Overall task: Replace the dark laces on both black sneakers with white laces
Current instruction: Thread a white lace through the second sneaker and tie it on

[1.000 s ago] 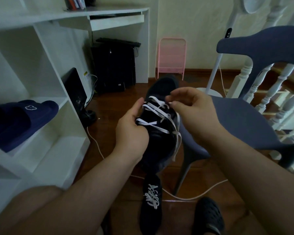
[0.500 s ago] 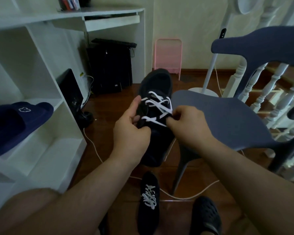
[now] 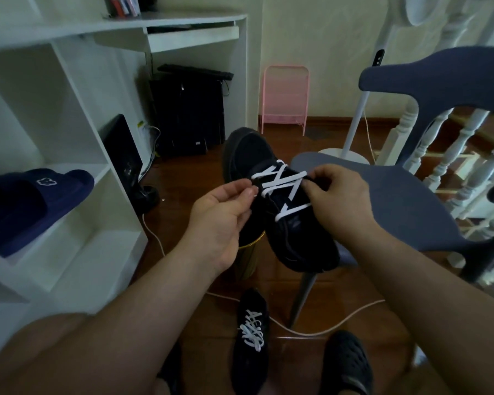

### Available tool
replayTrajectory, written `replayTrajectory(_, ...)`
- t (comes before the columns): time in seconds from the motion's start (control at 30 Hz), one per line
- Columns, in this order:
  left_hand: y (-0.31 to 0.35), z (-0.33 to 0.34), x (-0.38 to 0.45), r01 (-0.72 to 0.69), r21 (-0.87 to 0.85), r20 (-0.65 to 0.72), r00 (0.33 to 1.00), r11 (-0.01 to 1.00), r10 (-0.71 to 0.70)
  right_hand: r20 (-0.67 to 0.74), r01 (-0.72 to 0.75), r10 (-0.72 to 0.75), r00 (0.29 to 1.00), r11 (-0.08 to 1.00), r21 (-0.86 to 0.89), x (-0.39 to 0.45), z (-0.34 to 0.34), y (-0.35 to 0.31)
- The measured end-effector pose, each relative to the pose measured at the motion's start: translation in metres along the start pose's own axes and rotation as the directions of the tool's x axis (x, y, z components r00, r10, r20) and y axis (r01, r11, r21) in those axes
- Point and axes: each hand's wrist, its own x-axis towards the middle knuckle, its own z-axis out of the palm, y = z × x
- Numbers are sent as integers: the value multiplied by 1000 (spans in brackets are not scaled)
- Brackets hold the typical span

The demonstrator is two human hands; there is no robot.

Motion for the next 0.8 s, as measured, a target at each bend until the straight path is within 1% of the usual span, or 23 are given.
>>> replayTrajectory(0.1, 5, -4, 3, -18, 23, 46, 999, 1000, 17, 73, 61, -58, 996, 998, -34, -1, 5, 3)
replayTrajectory(0.17, 14, -8, 7, -60, 131, 60, 997, 990, 52, 52, 76, -73, 996, 996, -52, 0, 4, 3)
replayTrajectory(0.2, 22, -11, 11, -85, 148, 37, 996, 985, 81, 31, 67, -65, 997, 997, -49, 1, 2, 3)
replayTrajectory(0.23, 32, -17, 17, -111, 95, -6, 994, 989, 112, 11, 55, -54, 998, 998, -42, 2, 0, 3)
replayTrajectory(0.27, 44, -25, 23, -129, -44, -64, 990, 991, 126, -3, 43, -43, 999, 998, -39, 3, -2, 3)
replayTrajectory(0.3, 56, -33, 29, -142, -225, -117, 986, 964, 118, -14, 36, -36, 999, 999, -37, 3, -4, 2)
replayTrajectory(0.33, 65, -41, 33, -165, -335, -153, 981, 928, 120, -21, 36, -36, 999, 999, -32, 2, -4, 1)
replayTrajectory(0.37, 70, -47, 37, -196, -327, -178, 973, 924, 144, -26, 41, -41, 999, 999, -22, 0, -4, 1)
replayTrajectory(0.4, 69, -50, 39, -216, -172, -205, 962, 961, 179, -30, 50, -51, 998, 999, -12, -2, -4, -1)
replayTrajectory(0.43, 62, -49, 39, -225, 88, -206, 949, 970, 239, -33, 63, -63, 997, 998, -4, -4, -3, -3)
replayTrajectory(0.47, 51, -48, 39, -233, 362, -162, 938, 903, 307, -38, 77, -77, 996, 997, 2, -6, -2, -5)
replayTrajectory(0.5, 41, -44, 37, -242, 568, -74, 937, 787, 341, -45, 95, -95, 995, 995, 3, -7, 0, -7)
replayTrajectory(0.53, 31, -40, 33, -252, 700, 23, 943, 668, 332, -49, 113, -113, 992, 994, -1, -8, 1, -9)
replayTrajectory(0.6, 15, -34, 25, -283, 840, 159, 944, 464, 287, -61, 147, -148, 987, 989, -8, -11, 3, -13)
replayTrajectory(0.63, 10, -32, 22, -289, 874, 180, 939, 391, 292, -68, 165, -165, 984, 986, -6, -13, 3, -15)
replayTrajectory(0.67, 8, -31, 21, -292, 888, 182, 932, 355, 313, -70, 183, -183, 981, 983, -1, -14, 2, -18)
replayTrajectory(0.7, 6, -31, 21, -300, 881, 179, 927, 364, 330, -69, 198, -197, 978, 980, 9, -16, 2, -20)
replayTrajectory(0.77, 4, -33, 25, -313, 852, 177, 927, 419, 332, -61, 214, -212, 975, 976, 36, -19, 1, -23)
replayTrajectory(0.8, 5, -35, 29, -322, 846, 186, 926, 426, 330, -55, 216, -214, 975, 975, 43, -20, 2, -23)
